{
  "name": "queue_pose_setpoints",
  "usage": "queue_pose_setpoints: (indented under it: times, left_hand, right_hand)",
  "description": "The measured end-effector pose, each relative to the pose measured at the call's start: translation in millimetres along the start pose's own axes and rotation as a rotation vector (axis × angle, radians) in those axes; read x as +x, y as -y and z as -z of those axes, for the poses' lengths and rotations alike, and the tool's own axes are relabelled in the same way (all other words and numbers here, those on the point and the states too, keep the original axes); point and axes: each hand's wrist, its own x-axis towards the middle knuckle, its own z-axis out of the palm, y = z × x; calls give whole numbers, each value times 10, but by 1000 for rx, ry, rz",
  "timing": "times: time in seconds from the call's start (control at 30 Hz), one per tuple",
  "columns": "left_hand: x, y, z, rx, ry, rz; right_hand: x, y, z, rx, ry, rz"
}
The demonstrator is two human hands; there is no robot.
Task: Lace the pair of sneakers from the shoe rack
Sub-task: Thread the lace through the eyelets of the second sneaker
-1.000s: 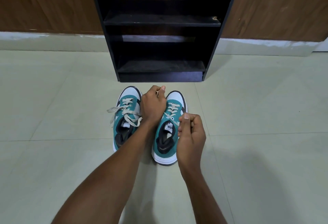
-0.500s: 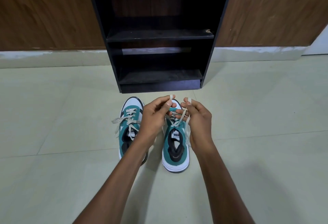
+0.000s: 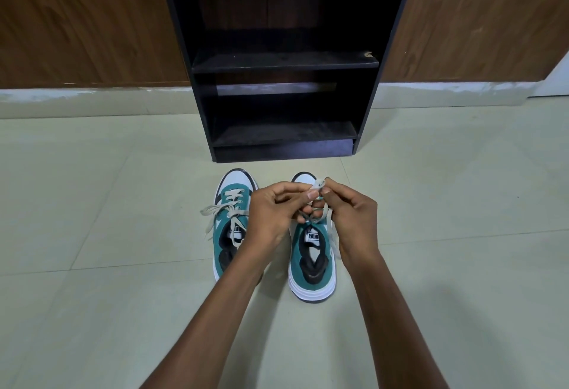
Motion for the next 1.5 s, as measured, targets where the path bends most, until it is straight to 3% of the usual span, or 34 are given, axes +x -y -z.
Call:
queue_pose_setpoints:
  times: [0.3, 0.43, 0.57, 0.8, 0.93, 1.03, 1.1, 1.23, 1.3, 1.4, 1.5]
  left_hand:
    - [-14, -30, 21, -92, 48, 107]
    - [55, -17, 60, -51, -15, 189]
    - [77, -82, 61, -82, 73, 313]
    - [106, -137, 120, -81, 249, 477]
    - [126, -121, 100, -117, 216, 469]
    - [67, -112, 31, -125, 133, 340]
    - [50, -64, 27, 2, 140, 130]
    - [135, 42, 189, 645, 268, -539]
    - [134, 64, 225, 839, 314, -695]
    - [86, 120, 202, 969, 276, -737]
    - [68, 139, 151, 799, 229, -483]
  right_hand:
    - [-35, 16, 50, 70, 184, -21]
    - [-60, 115, 113, 41, 280, -19]
    - [-63, 136, 173, -27, 377, 53]
    - [86, 69, 253, -207, 411, 116]
    - [98, 52, 217, -157, 418, 92]
    - [90, 20, 152, -103, 313, 70]
    - [97, 2, 116, -74, 202, 59]
    - [156, -48, 105, -59, 84, 44]
    - [173, -47, 103, -98, 52, 43]
    - [182, -30, 91, -103, 10, 30]
    - [149, -16, 109, -38, 51, 57]
